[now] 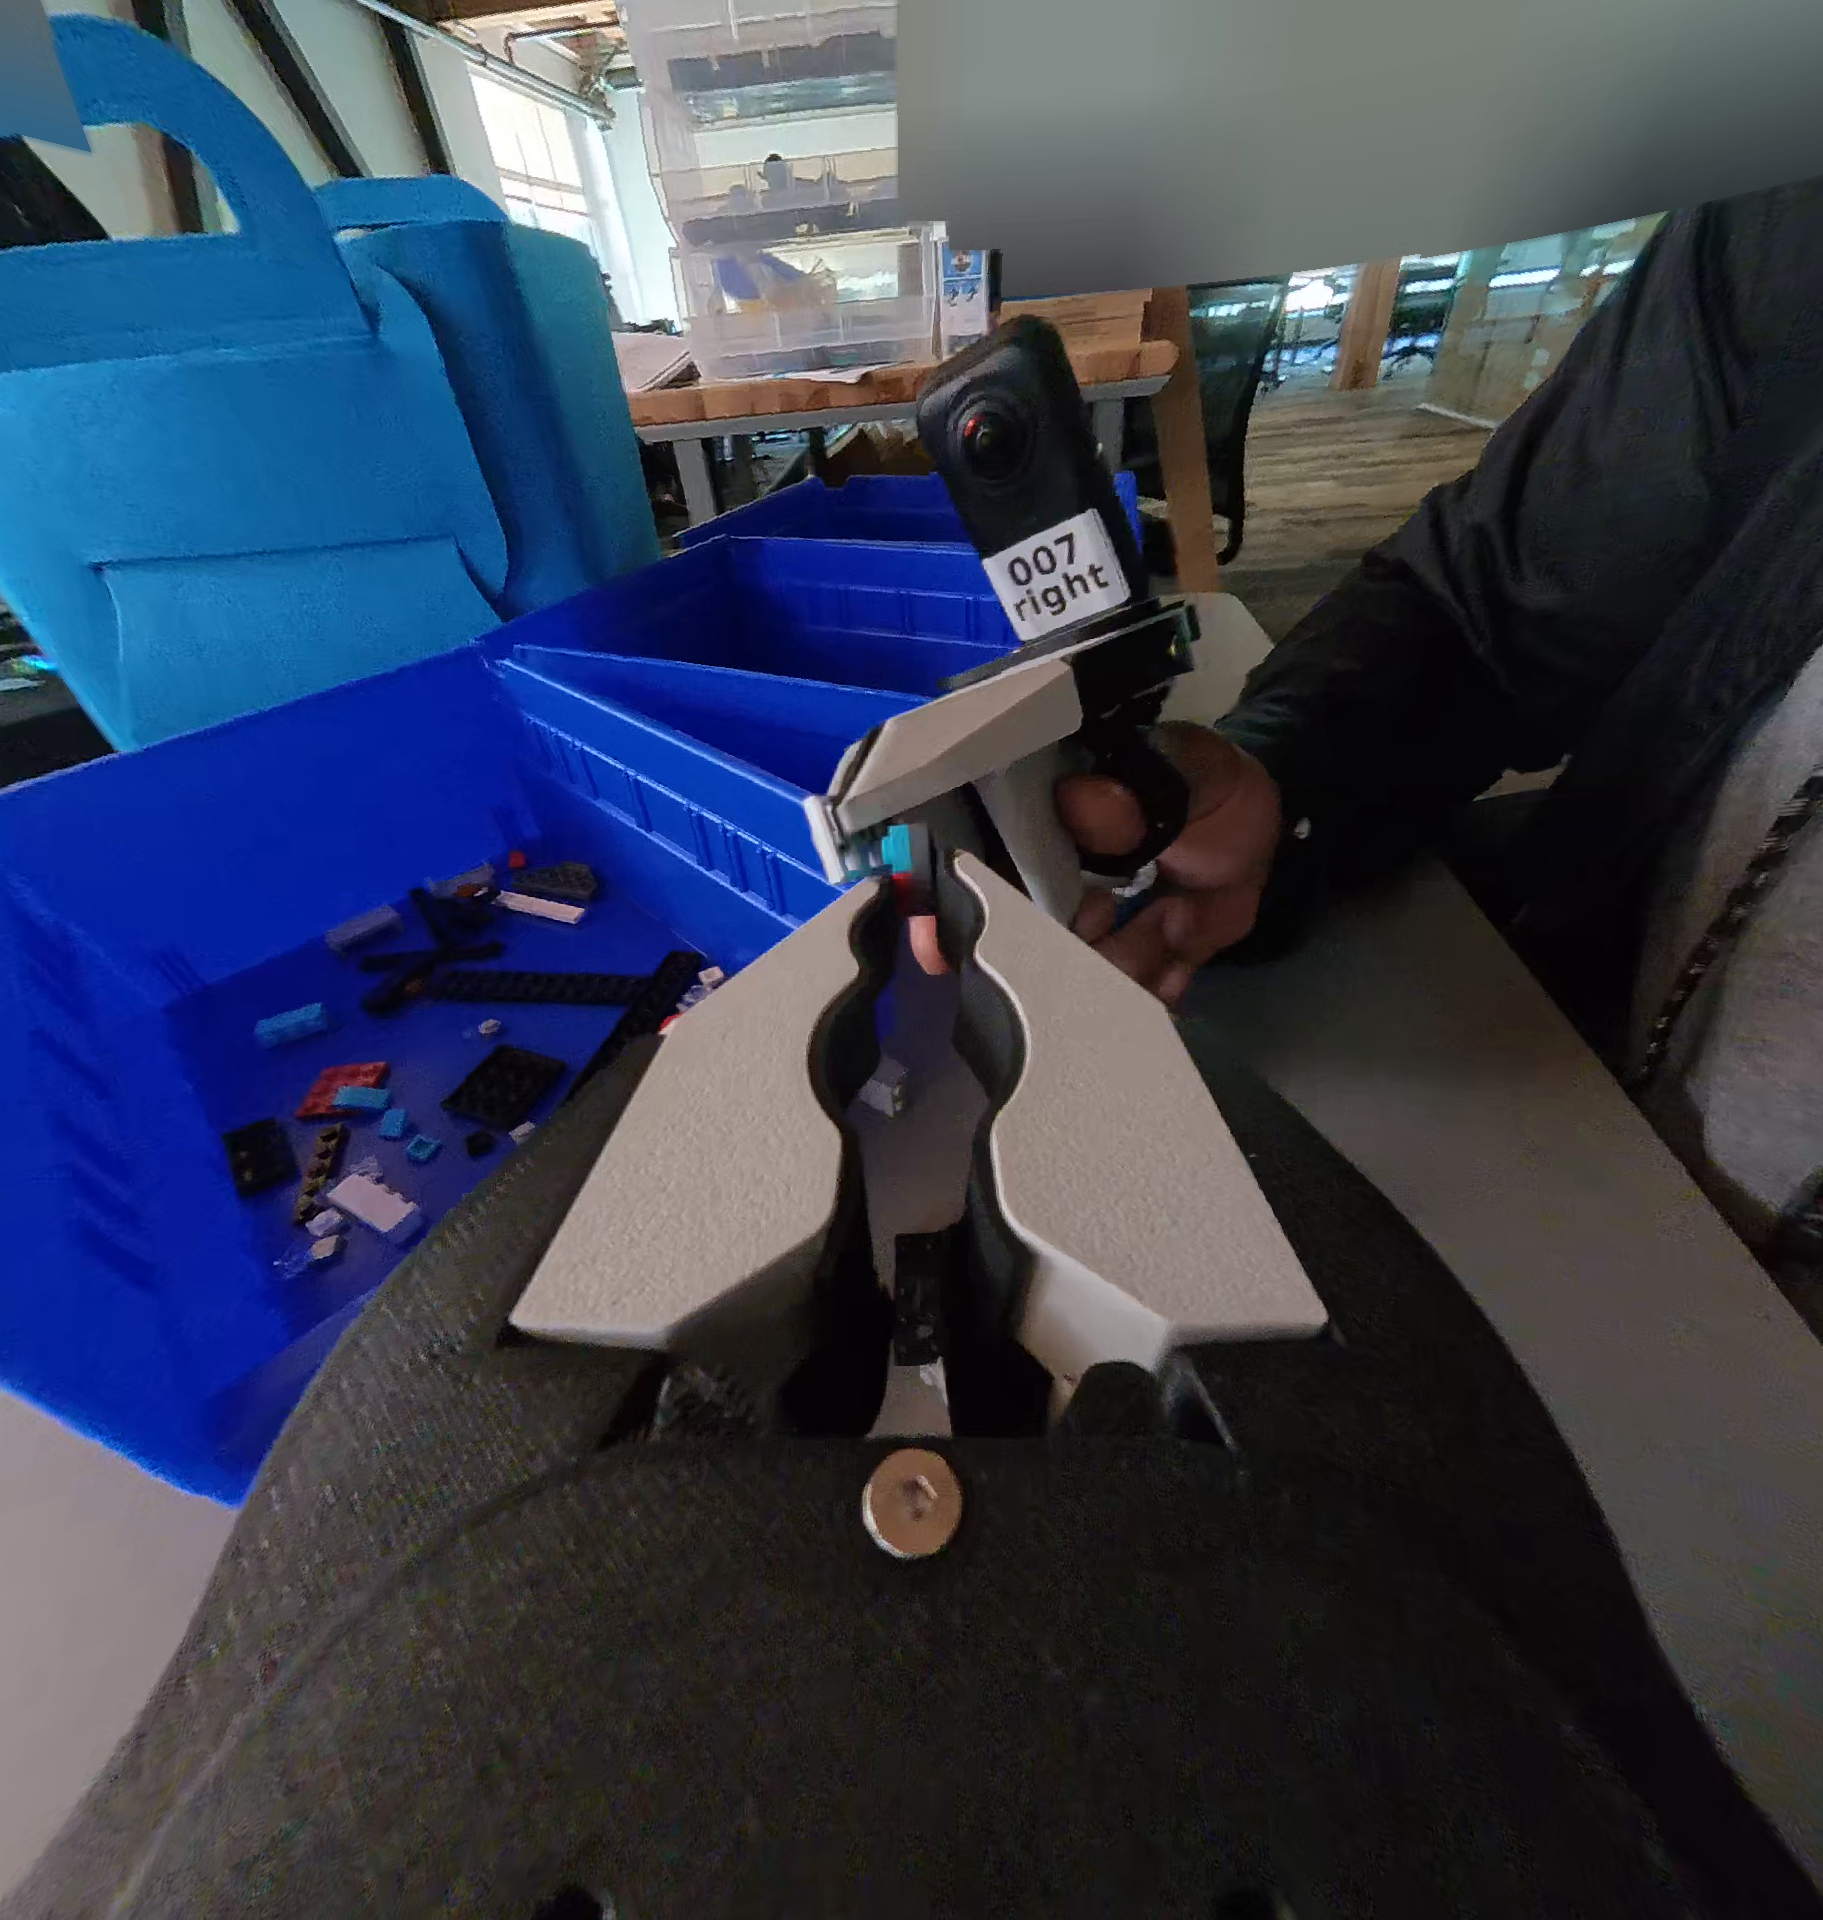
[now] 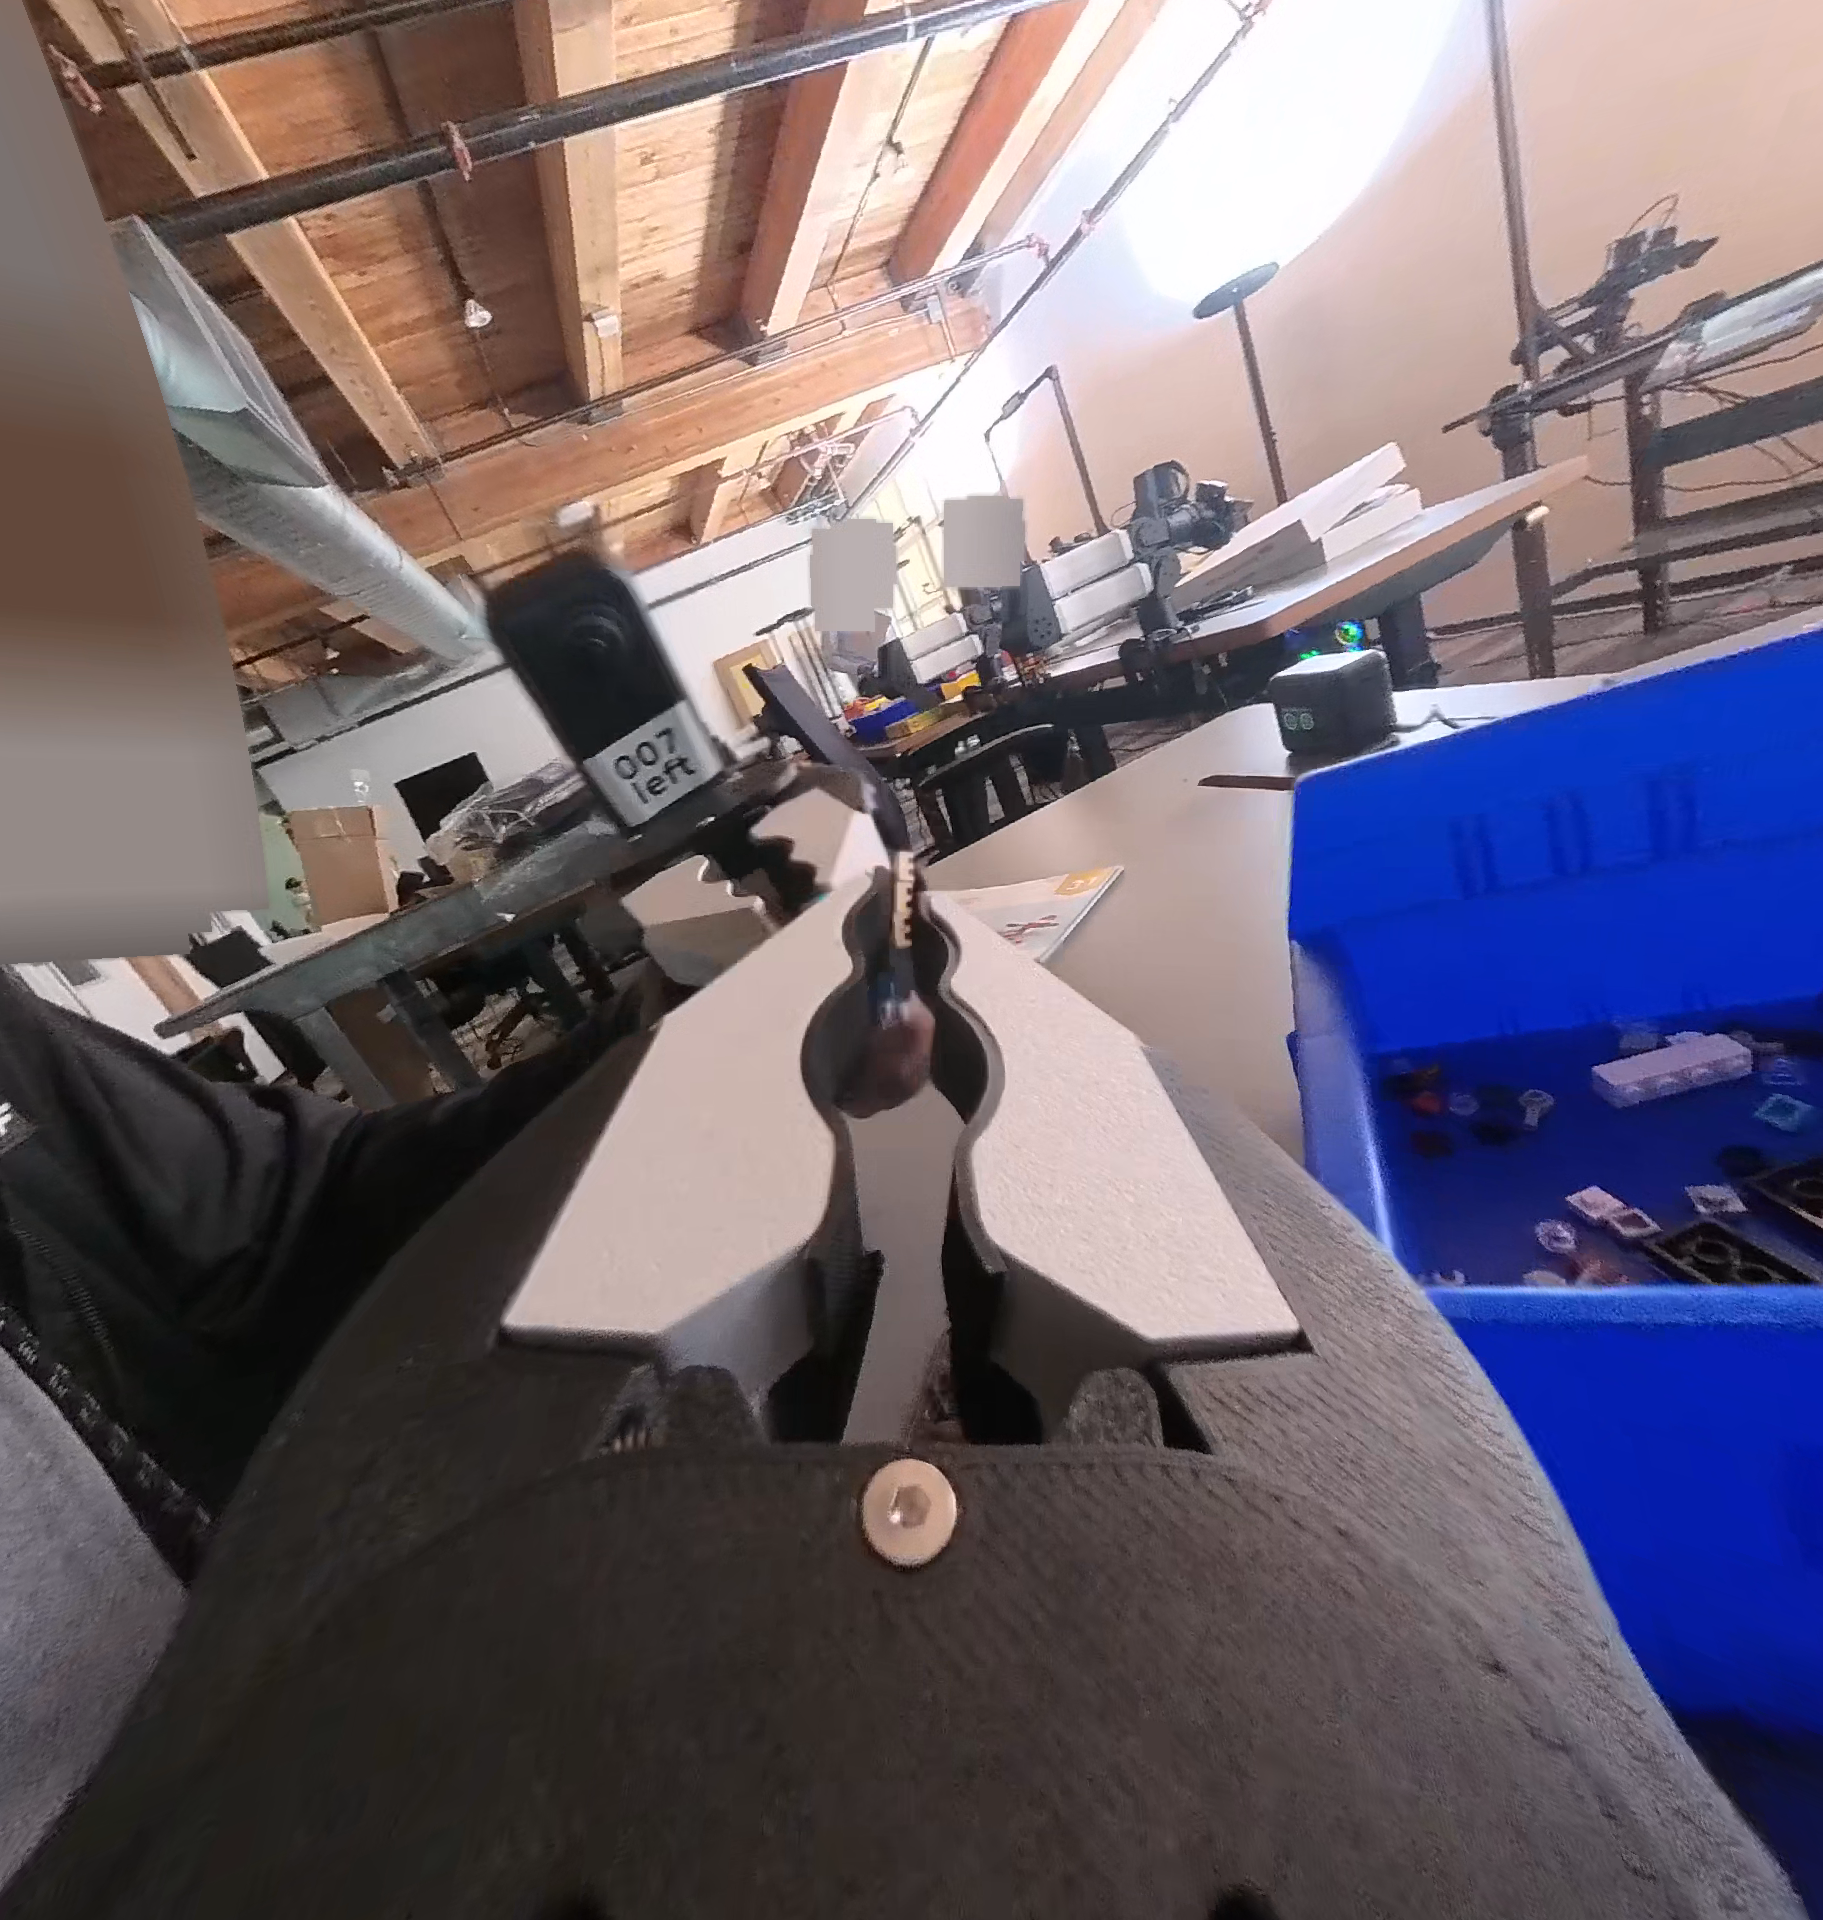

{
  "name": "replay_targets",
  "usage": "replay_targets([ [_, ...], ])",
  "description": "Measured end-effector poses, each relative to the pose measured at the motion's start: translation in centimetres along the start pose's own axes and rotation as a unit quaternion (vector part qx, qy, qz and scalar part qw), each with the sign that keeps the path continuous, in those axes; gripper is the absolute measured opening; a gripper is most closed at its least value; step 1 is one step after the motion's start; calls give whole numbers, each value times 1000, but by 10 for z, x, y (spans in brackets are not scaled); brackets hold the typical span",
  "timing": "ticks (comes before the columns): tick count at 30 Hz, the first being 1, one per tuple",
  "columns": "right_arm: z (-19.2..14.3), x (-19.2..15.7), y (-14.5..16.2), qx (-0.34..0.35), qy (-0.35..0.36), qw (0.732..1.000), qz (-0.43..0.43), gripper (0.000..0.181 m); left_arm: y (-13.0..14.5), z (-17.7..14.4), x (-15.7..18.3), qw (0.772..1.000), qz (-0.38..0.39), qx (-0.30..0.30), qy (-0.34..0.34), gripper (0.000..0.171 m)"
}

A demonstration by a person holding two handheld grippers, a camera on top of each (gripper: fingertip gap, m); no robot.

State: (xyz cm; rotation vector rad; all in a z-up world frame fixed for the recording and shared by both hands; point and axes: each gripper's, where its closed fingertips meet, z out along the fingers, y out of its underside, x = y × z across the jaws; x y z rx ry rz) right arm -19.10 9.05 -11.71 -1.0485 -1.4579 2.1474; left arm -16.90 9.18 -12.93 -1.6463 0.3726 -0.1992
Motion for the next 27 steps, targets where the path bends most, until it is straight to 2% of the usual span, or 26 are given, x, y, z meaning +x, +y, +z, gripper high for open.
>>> replay_targets([
  [3,-2,7,-3,8,11,1000,9,3,2,1,-6,999,26,-15,-30,7],
  [7,-4,8,-9,20,19,1000,-3,3,1,0,-5,1000,19,-9,-22,7],
  [14,-6,13,-14,35,13,999,40,4,5,-1,-7,1000,5,-8,-16,7],
  [20,-13,8,-23,35,42,998,6,3,8,-4,-16,999,-8,-6,-31,7],
  [23,-39,6,-31,28,97,994,-28,3,10,-4,-19,999,-8,-11,-39,7],
  [27,-114,10,-63,38,229,967,-104,3,9,-4,-20,999,-10,-10,-43,7],
])
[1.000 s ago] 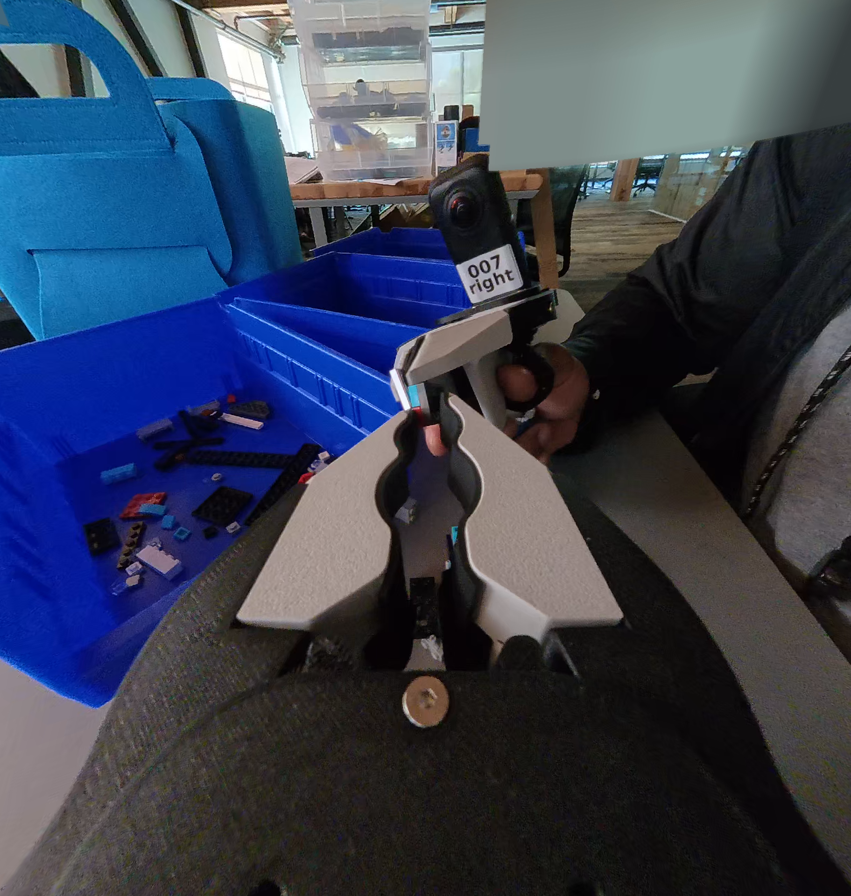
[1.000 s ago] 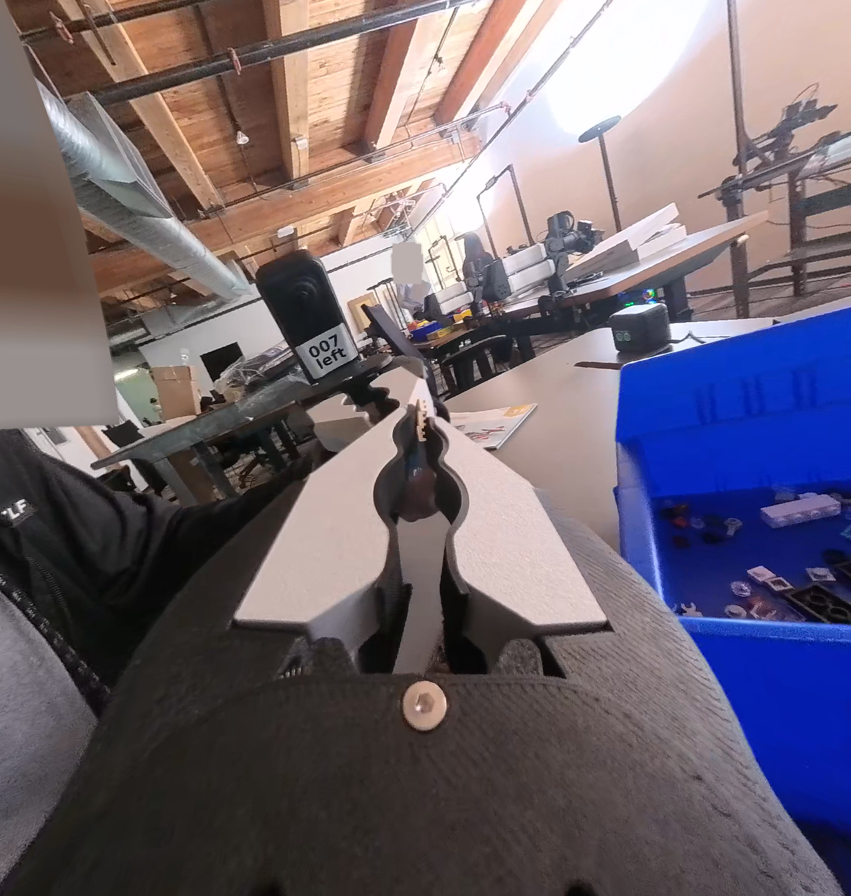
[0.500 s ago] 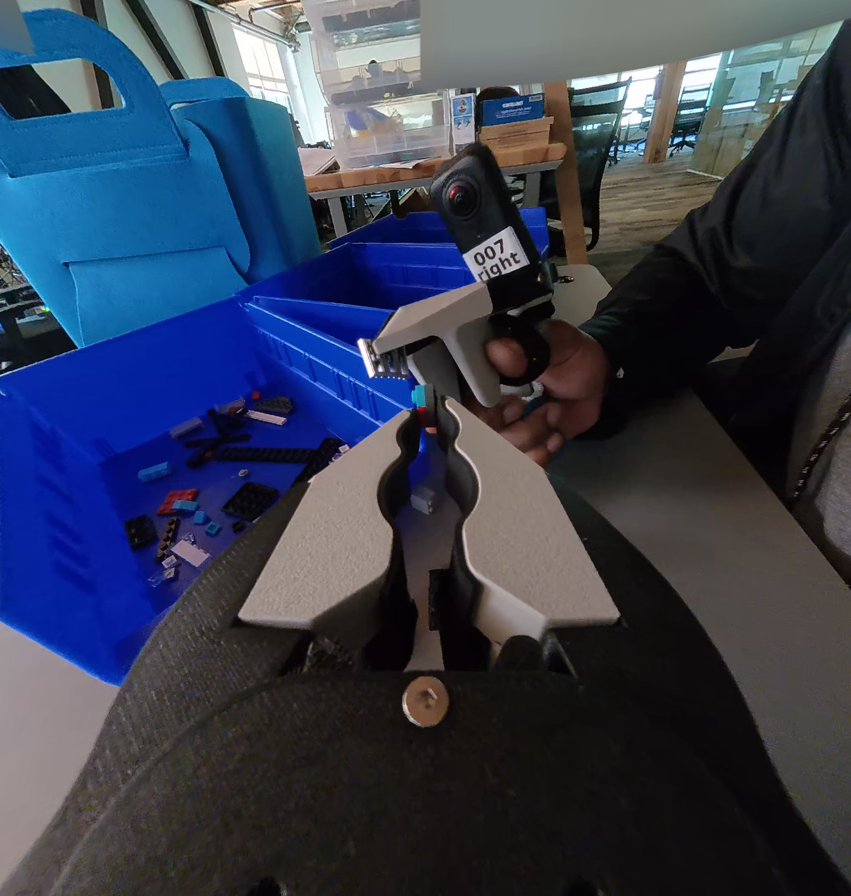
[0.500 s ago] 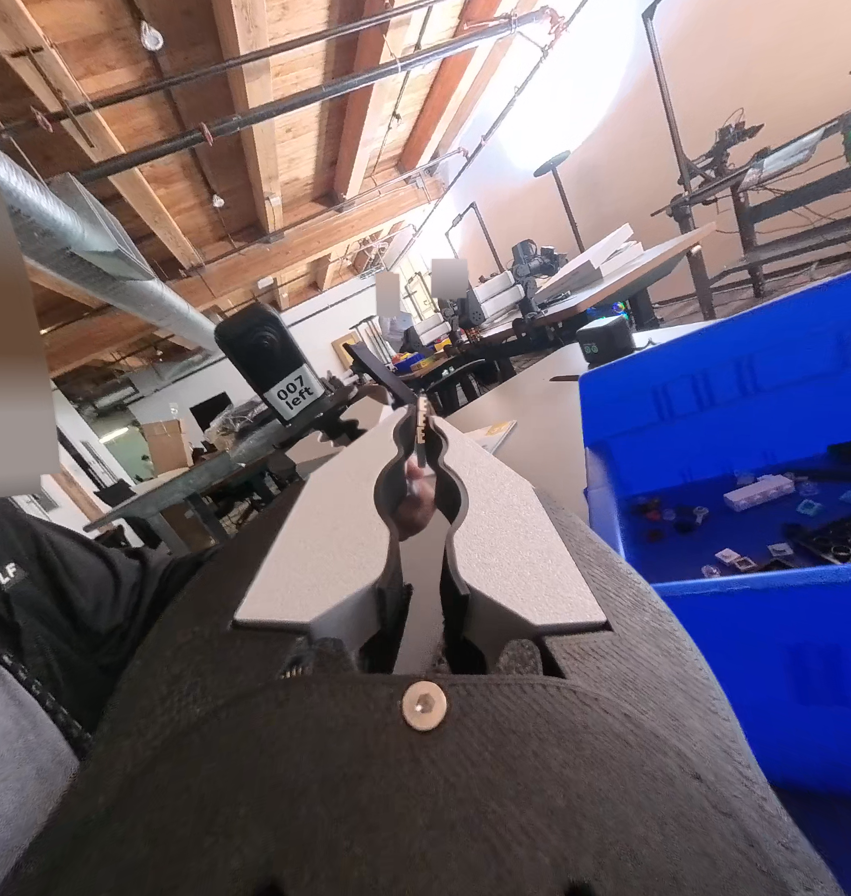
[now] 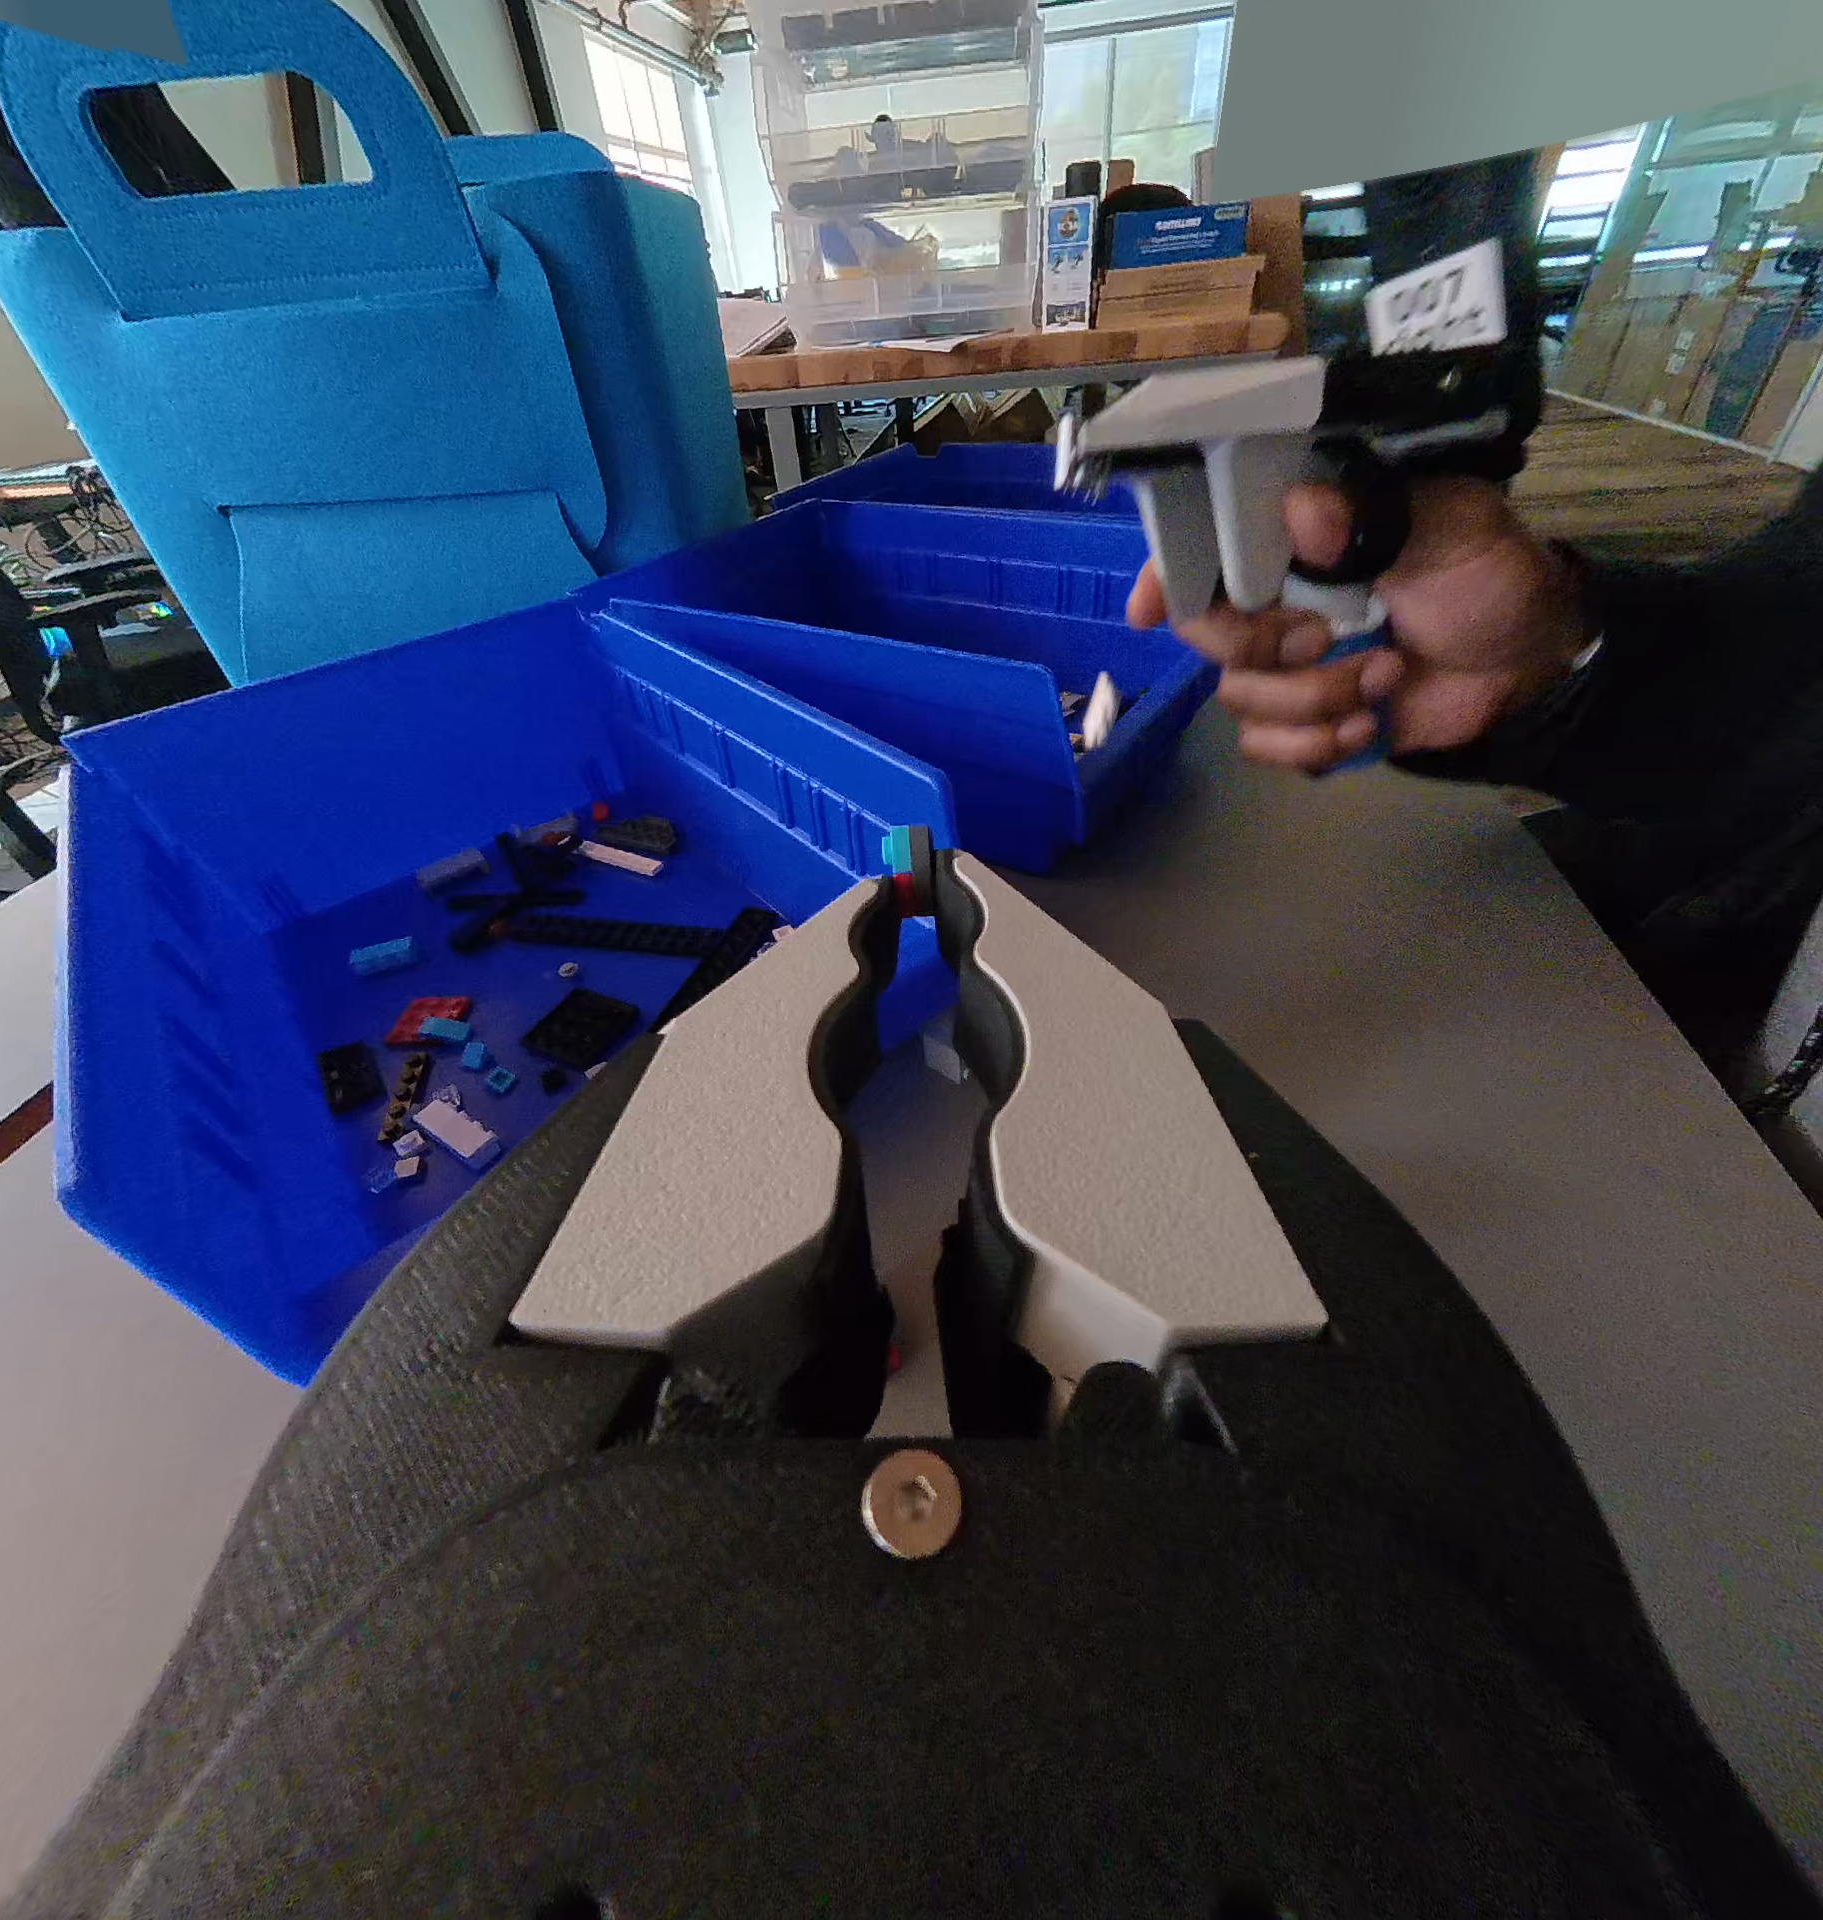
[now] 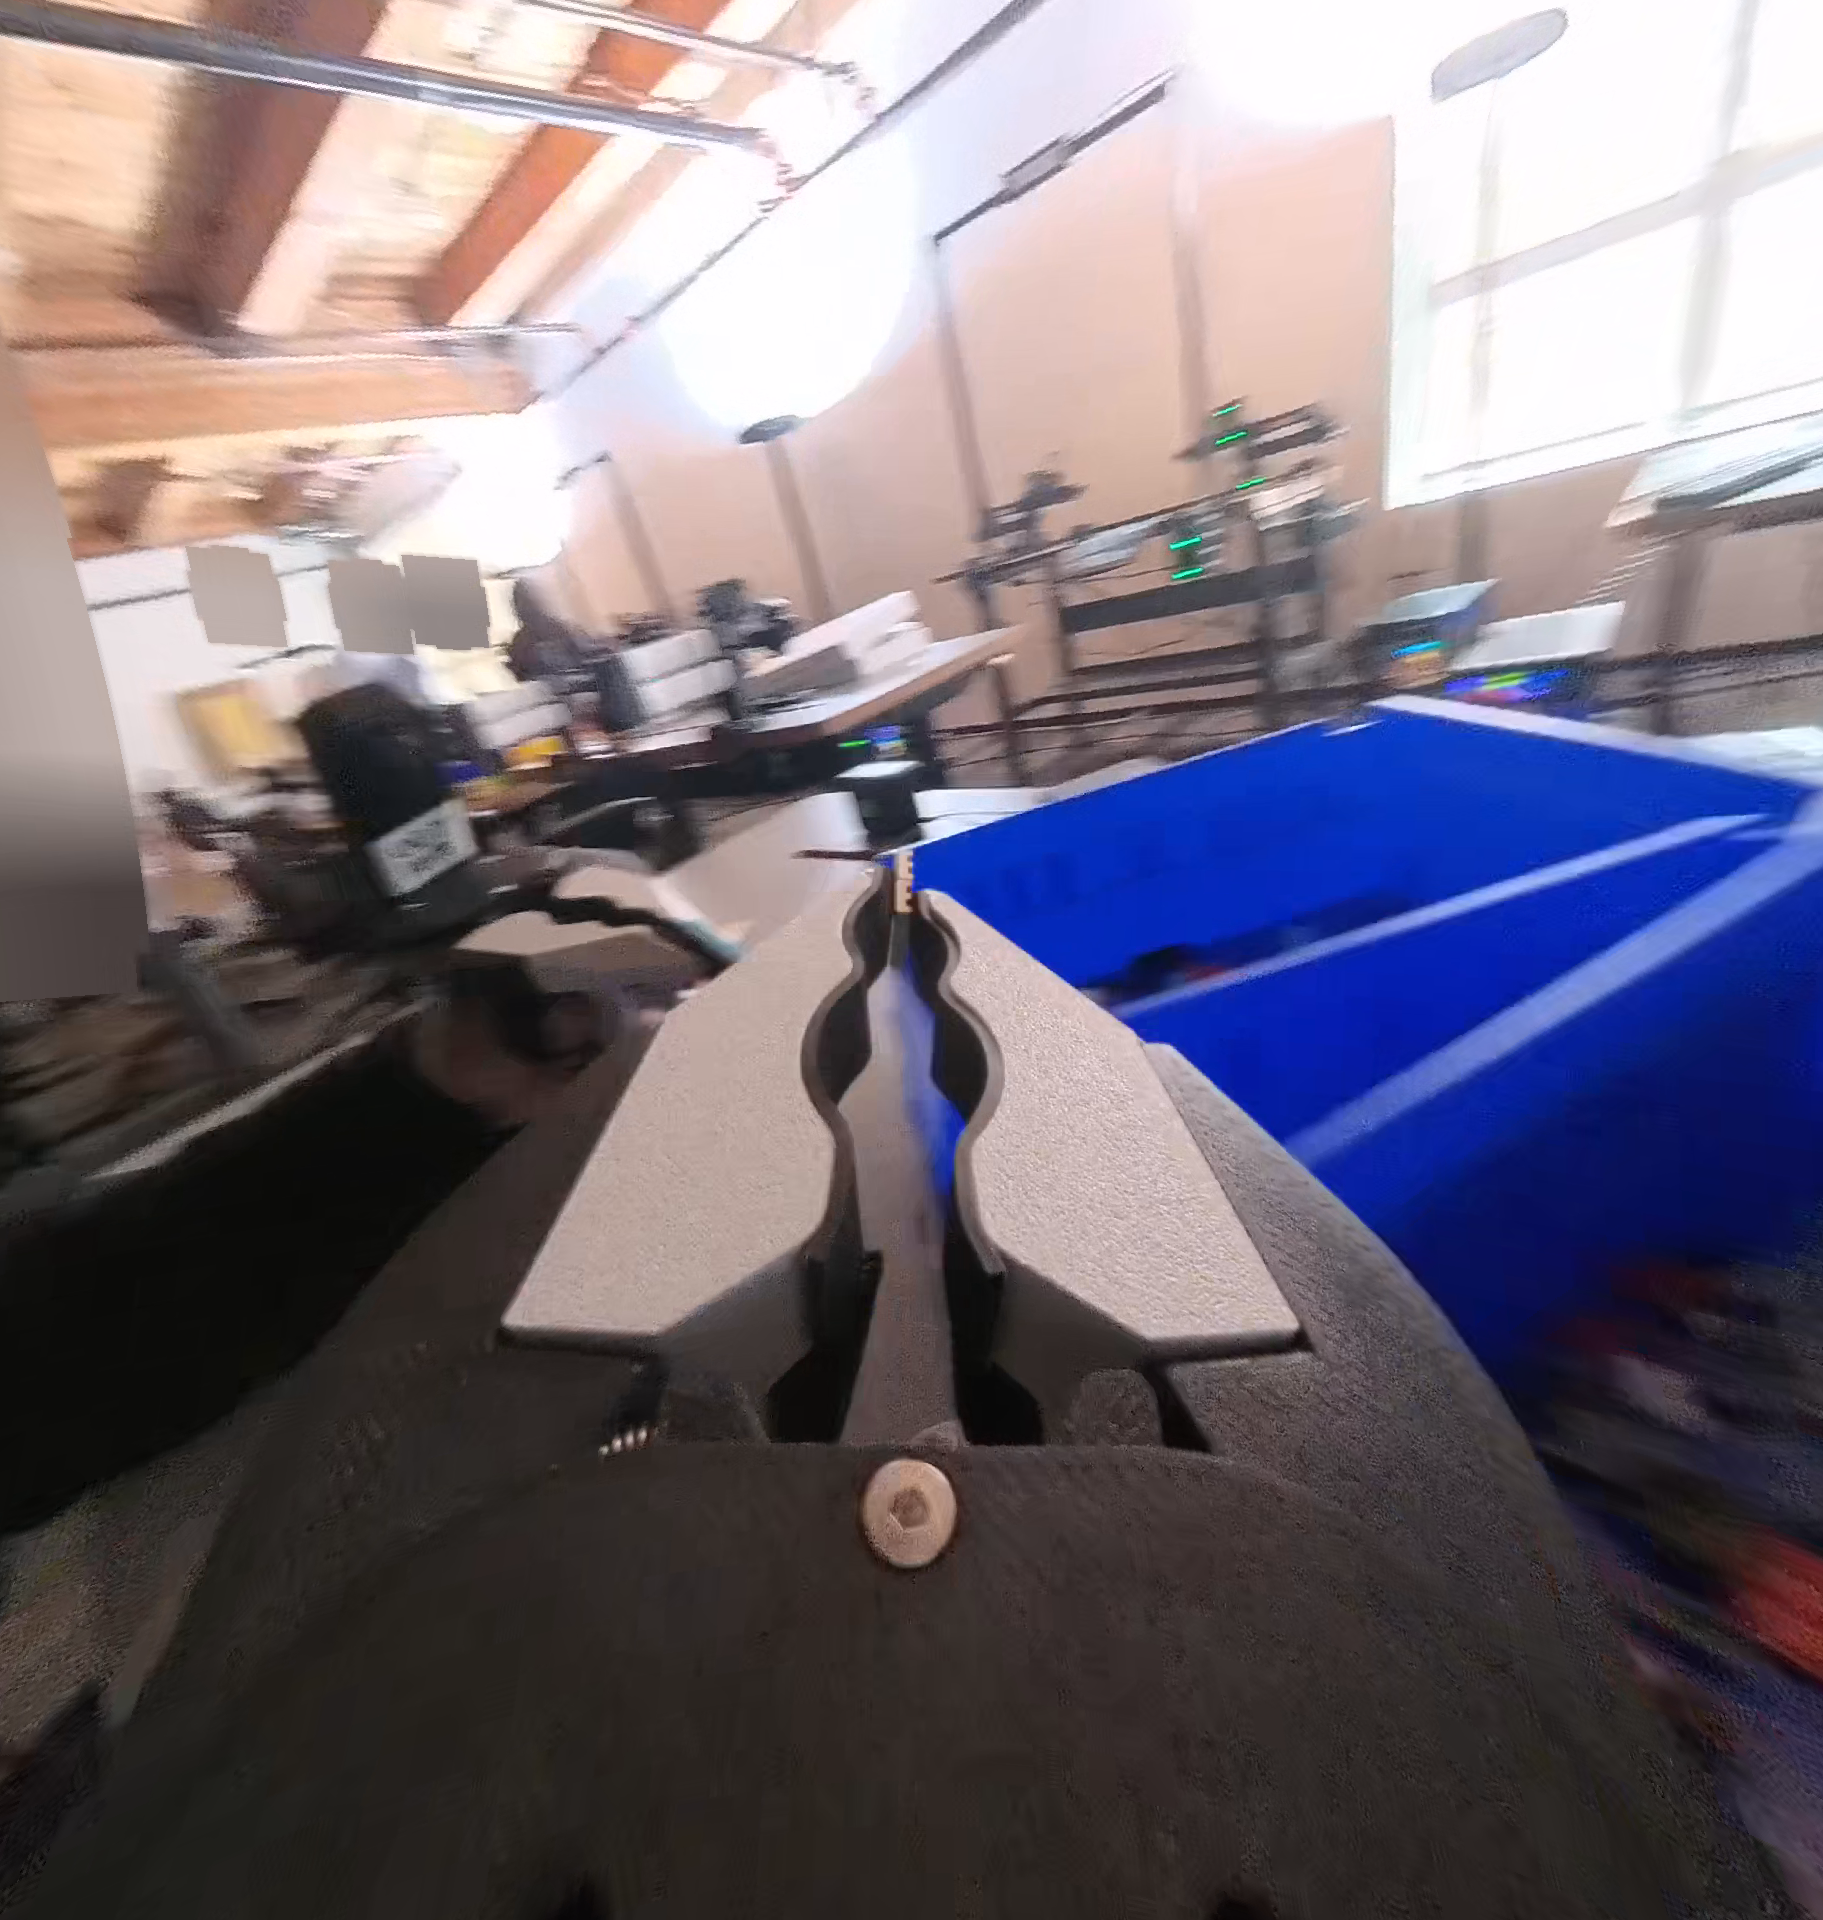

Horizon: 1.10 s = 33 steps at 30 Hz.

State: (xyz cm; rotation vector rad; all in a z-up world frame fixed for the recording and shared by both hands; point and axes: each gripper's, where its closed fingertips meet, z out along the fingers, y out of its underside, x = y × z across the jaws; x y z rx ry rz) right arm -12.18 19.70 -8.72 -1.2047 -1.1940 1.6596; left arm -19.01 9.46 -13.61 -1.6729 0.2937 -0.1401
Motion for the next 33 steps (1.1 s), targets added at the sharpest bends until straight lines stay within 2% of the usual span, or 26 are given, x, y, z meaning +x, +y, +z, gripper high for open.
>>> replay_targets([
  [3,-70,52,-43,14,145,986,-76,2,0,2,2,1000,3,-2,0,7],
  [5,-127,92,-73,12,246,962,-119,3,0,4,4,1000,3,-3,2,7],
  [7,-176,133,-87,-5,322,938,-129,3,2,6,5,1000,0,-7,2,7],
  [9,-206,163,-83,-8,351,932,-94,3,3,9,7,1000,-2,-8,4,7],
  [11,-221,184,-68,-29,367,927,-78,3,5,12,9,1000,-5,-8,6,7],
  [14,-248,222,-43,-79,429,895,-95,4,7,14,11,1000,-3,-12,6,7],
  [20,-271,268,-5,-173,471,863,-49,5,6,16,14,1000,-5,-9,11,7],
  [22,-272,276,3,-192,471,860,-30,11,7,17,15,1000,-6,-11,12,7],
  [26,-271,279,8,-195,463,864,-21,18,8,18,16,1000,-7,-13,16,7],
  [29,-267,277,7,-191,455,869,-23,30,10,19,16,1000,-10,-14,17,7],
  [33,-261,250,-1,-177,410,894,-37,39,11,19,17,1000,-12,-15,18,7],
])
